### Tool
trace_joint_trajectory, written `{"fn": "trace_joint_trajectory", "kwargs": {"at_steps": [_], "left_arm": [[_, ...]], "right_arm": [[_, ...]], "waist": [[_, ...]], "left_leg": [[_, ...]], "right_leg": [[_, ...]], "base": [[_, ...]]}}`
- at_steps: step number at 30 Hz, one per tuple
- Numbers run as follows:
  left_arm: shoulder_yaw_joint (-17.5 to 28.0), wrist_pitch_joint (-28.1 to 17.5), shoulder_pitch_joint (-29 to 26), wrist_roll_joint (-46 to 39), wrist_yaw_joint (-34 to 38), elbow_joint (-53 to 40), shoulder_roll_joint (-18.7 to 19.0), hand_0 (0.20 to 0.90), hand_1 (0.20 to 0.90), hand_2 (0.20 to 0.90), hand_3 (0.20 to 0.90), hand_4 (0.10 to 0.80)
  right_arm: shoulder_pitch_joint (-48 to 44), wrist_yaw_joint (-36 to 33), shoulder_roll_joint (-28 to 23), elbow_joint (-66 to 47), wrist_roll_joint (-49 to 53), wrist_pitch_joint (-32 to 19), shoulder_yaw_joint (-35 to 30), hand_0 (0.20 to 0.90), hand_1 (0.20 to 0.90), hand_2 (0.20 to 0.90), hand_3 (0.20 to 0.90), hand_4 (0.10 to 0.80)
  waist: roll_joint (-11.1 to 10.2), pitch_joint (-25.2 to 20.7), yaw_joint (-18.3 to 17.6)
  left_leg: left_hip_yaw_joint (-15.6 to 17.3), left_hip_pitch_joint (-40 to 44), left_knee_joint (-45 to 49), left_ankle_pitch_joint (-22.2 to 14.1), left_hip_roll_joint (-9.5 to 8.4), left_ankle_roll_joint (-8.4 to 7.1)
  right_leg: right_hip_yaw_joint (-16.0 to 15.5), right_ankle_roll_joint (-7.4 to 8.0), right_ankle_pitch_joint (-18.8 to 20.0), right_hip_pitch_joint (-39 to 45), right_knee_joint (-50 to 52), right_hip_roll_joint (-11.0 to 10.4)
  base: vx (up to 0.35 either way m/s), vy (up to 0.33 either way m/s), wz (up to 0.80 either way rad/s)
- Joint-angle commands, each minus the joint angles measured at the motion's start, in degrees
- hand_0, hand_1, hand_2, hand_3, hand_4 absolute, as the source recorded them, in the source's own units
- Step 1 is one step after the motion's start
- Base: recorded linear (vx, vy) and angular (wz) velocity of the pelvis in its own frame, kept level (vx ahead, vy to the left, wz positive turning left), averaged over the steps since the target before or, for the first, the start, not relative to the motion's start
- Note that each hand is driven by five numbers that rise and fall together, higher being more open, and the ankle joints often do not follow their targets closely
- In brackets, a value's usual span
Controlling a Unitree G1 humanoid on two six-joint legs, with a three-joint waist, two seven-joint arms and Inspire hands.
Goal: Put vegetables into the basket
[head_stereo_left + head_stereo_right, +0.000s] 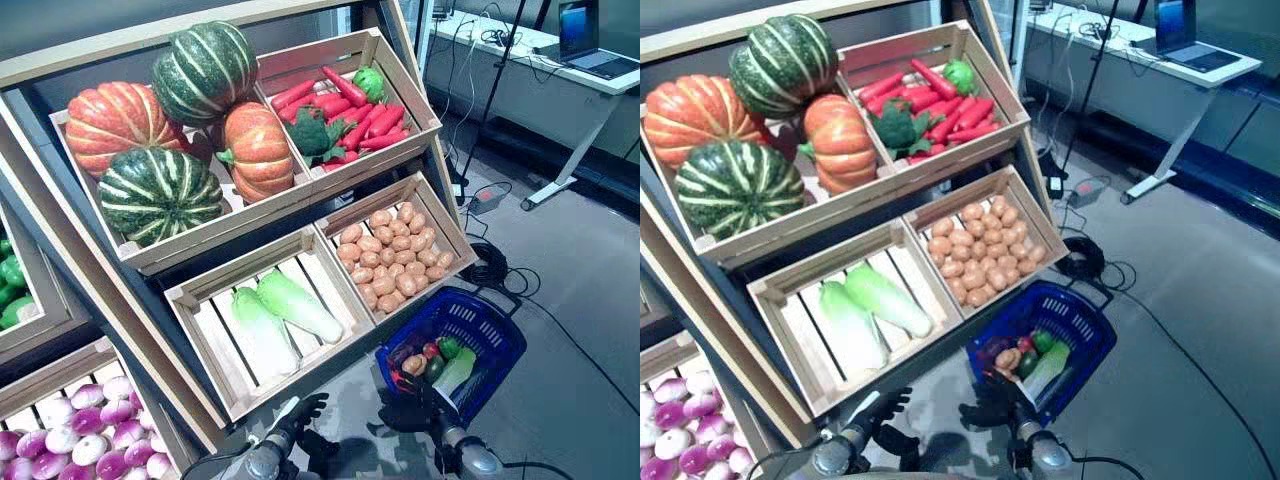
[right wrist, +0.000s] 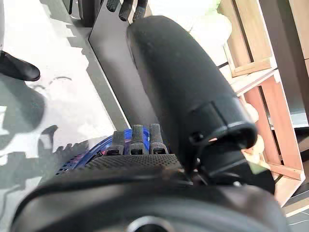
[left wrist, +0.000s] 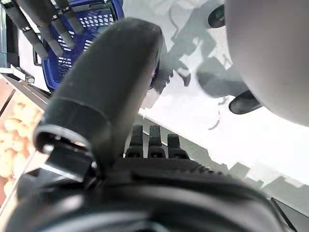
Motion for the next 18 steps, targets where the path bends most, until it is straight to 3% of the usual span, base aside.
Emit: {"fn": "trace_joint_trajectory", "kwargs": {"at_steps": [1, 10, 18], "left_arm": [[-2.2, -3.8, -7.8, -0.1, -0.6, 0.3, -0.3, 0.9, 0.9, 0.9, 0.9, 0.8], [-2.5, -3.3, -8.0, -0.6, -0.7, 1.6, -0.8, 0.9, 0.9, 0.9, 0.9, 0.8], [-3.5, -3.0, -8.1, 0.8, 0.5, 1.5, -1.3, 0.9, 0.9, 0.9, 0.9, 0.8]], "right_arm": [[-5.6, -1.0, 1.2, -1.5, 0.9, -3.0, 0.4, 0.9, 0.9, 0.9, 0.9, 0.8], [-5.6, -2.1, 1.4, -0.6, 0.1, -2.7, 0.5, 0.9, 0.9, 0.9, 0.9, 0.8], [-5.8, -7.7, 1.8, -1.4, 1.1, -2.8, -0.1, 0.9, 0.9, 0.9, 0.9, 0.8]], "waist": [[-1.4, 1.4, 0.6], [-1.6, 1.3, 0.4], [-1.1, 2.0, 0.1]], "left_leg": [[3.7, 3.7, 0.5, -3.7, -1.3, 1.0], [3.9, 3.8, 0.5, -3.9, -1.15, 0.94], [3.7, 3.0, 0.5, -3.5, -1.05, 0.93]], "right_leg": [[4.8, -1.12, 6.9, -3.3, 0.0, -3.6], [5.0, -1.01, 6.8, -3.4, 0.1, -3.5], [5.2, -1.14, 6.7, -4.6, 0.8, -3.4]], "base": [[0.0, 0.0, 0.0], [0.0, 0.0, 0.0], [0.0, 0.0, 0.0]]}}
